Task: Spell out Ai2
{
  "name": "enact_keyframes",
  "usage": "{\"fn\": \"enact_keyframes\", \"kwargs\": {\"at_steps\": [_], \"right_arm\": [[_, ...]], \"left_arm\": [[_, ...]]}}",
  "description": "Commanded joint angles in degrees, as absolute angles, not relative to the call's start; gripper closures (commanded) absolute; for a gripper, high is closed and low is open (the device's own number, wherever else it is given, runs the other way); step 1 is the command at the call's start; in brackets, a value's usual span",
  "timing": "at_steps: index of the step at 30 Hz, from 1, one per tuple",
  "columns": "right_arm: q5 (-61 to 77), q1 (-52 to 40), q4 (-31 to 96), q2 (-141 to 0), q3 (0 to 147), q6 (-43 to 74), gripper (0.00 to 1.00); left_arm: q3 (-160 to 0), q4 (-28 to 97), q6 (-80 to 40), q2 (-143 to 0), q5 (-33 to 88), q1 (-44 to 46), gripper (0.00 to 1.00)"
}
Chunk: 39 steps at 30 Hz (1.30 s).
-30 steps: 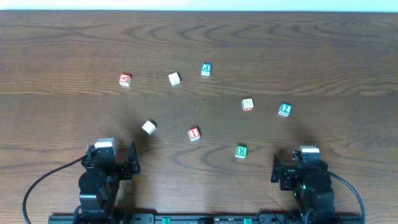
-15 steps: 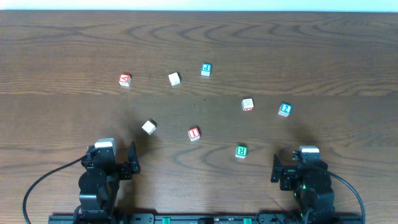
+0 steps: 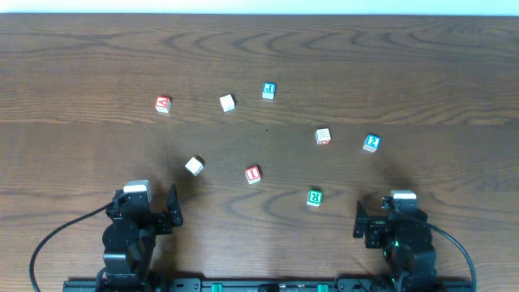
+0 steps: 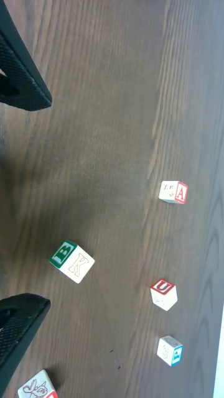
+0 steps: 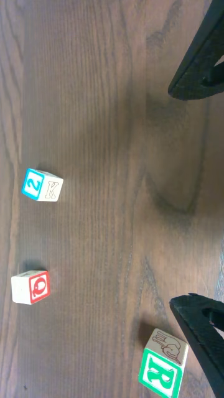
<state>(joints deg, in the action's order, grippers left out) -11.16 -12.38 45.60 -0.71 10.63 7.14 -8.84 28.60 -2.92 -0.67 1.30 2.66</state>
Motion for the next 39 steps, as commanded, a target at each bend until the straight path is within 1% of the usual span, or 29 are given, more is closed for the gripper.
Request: {"fn": "enact_keyframes", "kwargs": {"at_steps": [1, 31, 33, 36, 39], "right_arm": [[-10.9, -11.6, 45.6, -0.3, 10.1, 6.8, 0.01], [-10.8, -11.6, 44.6, -0.3, 10.1, 6.9, 0.01], [-9.1, -11.6, 40.0, -0.3, 10.1, 9.5, 0.01], [-4.3, -11.6, 33.3, -0.3, 10.1, 17.4, 0.0], [1.0, -11.6, 32.7, -0.3, 10.1, 24.5, 0.01]], "left_arm": [[-7.9, 28.5, -2.7, -0.2, 1.5, 2.4, 0.05], [-7.9, 28.5, -2.7, -0.2, 1.5, 2.4, 0.05], [-7.9, 28.5, -2.7, -0.2, 1.5, 2.4, 0.05], [-7.9, 28.5, -2.7, -0.2, 1.5, 2.4, 0.05], [-7.9, 28.5, -2.7, -0.2, 1.5, 2.4, 0.05]]}}
